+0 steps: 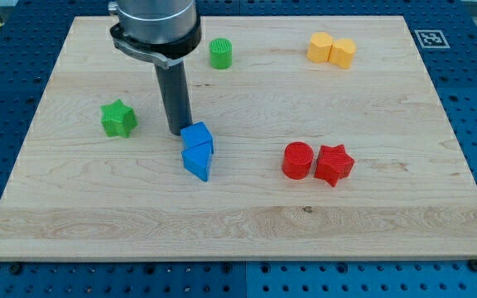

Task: Move the green star to the green circle

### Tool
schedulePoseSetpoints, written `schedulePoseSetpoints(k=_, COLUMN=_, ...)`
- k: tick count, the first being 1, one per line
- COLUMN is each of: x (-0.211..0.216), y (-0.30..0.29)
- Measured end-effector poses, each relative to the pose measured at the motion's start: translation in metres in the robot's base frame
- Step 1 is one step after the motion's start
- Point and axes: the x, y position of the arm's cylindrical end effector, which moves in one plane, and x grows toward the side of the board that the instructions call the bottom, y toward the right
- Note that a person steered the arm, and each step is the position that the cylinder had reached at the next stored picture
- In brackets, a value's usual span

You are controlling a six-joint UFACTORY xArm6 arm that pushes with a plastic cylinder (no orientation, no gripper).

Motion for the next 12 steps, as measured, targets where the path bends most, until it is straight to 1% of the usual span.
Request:
schedulePoseSetpoints(k=2, x=0.002, y=-0.019)
schedulePoseSetpoints(k=4, x=0.017, y=-0.050)
schedulePoseSetpoints(k=5, x=0.028, y=-0.070)
schedulePoseSetpoints(k=6, x=0.031, y=-0.106)
schedulePoseSetpoints(k=7, x=0.020, y=-0.119)
schedulePoseSetpoints(k=9, x=0.012, y=-0.094)
schedulePoseSetpoints(k=11, x=-0.019, y=-0.094)
schedulePoseSetpoints(k=12, x=-0.021, y=-0.087)
